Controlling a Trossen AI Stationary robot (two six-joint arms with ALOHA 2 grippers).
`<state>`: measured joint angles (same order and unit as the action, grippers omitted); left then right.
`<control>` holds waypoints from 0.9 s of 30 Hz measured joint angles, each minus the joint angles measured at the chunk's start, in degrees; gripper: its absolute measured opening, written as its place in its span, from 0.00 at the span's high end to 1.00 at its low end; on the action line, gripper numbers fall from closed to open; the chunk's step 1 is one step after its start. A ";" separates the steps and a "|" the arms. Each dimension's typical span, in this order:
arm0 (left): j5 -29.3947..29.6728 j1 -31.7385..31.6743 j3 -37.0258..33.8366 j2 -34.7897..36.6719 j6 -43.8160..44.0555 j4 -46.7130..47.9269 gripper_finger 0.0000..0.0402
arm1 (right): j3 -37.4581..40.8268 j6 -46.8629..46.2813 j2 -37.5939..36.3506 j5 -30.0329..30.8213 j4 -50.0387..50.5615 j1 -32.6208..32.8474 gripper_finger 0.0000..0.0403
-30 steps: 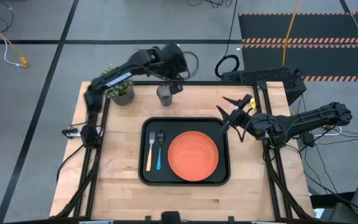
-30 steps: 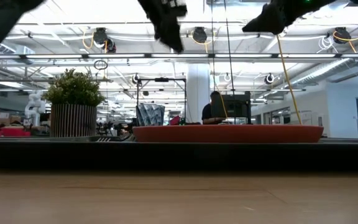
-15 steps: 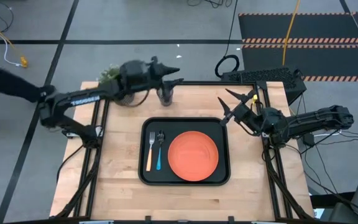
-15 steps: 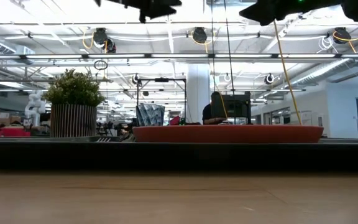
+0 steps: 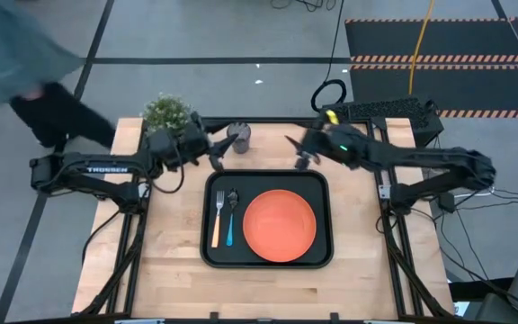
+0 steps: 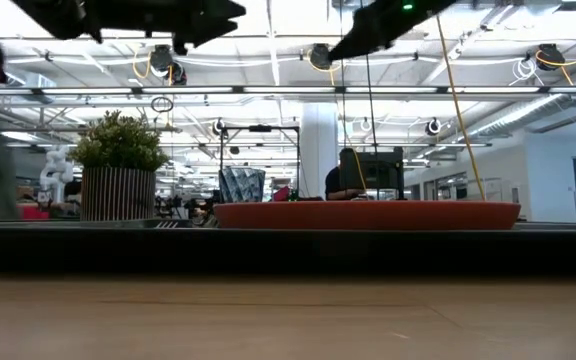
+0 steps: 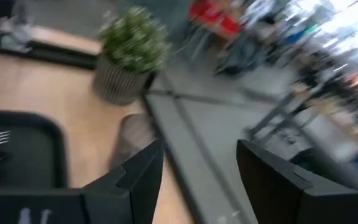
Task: Pick and place plate/cup/fork/spoon on tray
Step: Put the blue cup to the top right of the orange plate on the black table tray
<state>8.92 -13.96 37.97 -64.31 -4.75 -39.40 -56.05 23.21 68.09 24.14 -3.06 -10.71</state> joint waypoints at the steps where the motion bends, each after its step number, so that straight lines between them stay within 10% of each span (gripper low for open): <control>1: 0.50 0.45 -1.32 0.43 0.08 -0.90 0.46 | -3.07 -1.32 2.65 -2.23 2.98 -0.92 0.51; 15: 10.88 5.88 -12.92 12.14 -4.65 -3.25 0.46 | -29.85 -2.77 33.10 -18.03 16.11 -6.62 0.51; 27: 11.26 5.47 -13.63 21.75 -11.49 3.04 0.46 | -45.30 1.86 48.19 -19.05 29.43 -8.67 0.51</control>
<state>20.18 -8.48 24.34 -42.56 -16.24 -36.36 -101.35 25.07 116.27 5.09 26.38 -19.39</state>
